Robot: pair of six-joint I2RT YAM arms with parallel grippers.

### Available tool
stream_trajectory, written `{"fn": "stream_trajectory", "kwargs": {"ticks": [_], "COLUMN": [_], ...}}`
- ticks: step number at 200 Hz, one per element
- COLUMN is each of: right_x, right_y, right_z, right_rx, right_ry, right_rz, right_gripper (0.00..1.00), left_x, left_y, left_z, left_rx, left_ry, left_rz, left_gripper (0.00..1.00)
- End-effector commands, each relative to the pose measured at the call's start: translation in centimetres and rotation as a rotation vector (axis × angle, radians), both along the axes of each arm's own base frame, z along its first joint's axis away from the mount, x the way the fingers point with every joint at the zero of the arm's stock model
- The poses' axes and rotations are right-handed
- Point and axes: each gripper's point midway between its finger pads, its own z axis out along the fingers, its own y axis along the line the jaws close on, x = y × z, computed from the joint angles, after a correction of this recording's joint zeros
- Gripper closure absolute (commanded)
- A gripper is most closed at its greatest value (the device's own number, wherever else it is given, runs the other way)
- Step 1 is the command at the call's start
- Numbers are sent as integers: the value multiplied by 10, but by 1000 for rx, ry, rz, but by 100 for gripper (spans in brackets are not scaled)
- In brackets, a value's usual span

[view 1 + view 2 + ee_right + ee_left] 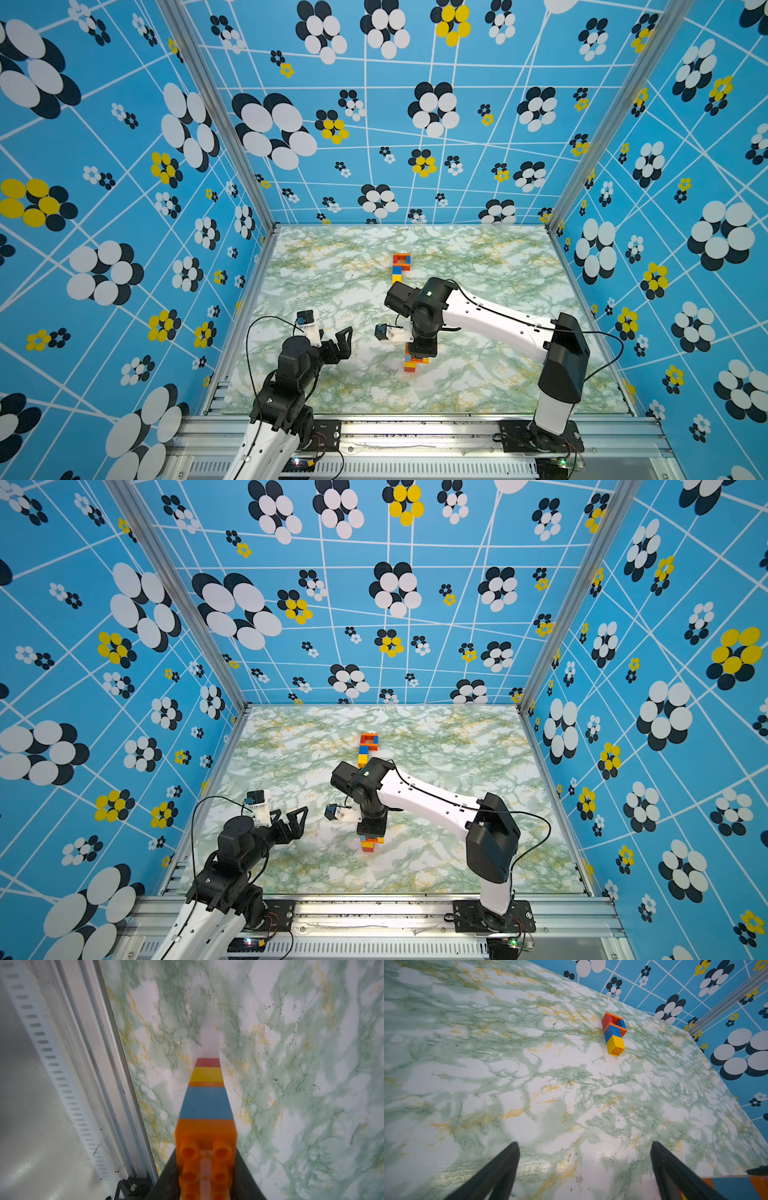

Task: Assemble the letter p with lego
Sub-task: Assemble the lego brick with the lego brick.

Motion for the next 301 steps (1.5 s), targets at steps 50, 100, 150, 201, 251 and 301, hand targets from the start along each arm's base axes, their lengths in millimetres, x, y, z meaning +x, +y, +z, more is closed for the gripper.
{"fn": "stream_trajectory", "kwargs": {"ticks": [50,100,150,201,251,301], "right_x": [-2,0,-2,-2,-1,1], "right_y": [-11,-6,-1,-1,0,-1], "right_z": [-23,-14,-4,-2,5,12], "right_rx": [-122,-104,-62,-43,-5,34], "right_ry": [32,24,24,18,-9,-38], "right_rz": [-30,-24,-14,-15,-12,-27], "right_gripper": [75,69,66,61,51,41], "left_x": [2,2,1,-14,-22,-24], "left_y": [-1,-1,-2,-14,-35,-56], "left_z": [8,7,8,-3,-7,-15], "left_rx": [2,3,-3,-156,-172,-138], "left_ry": [-40,-36,-28,111,139,160], "left_rz": [-10,-10,-15,-16,-68,-132], "left_gripper": [1,1,1,1,1,1]}}
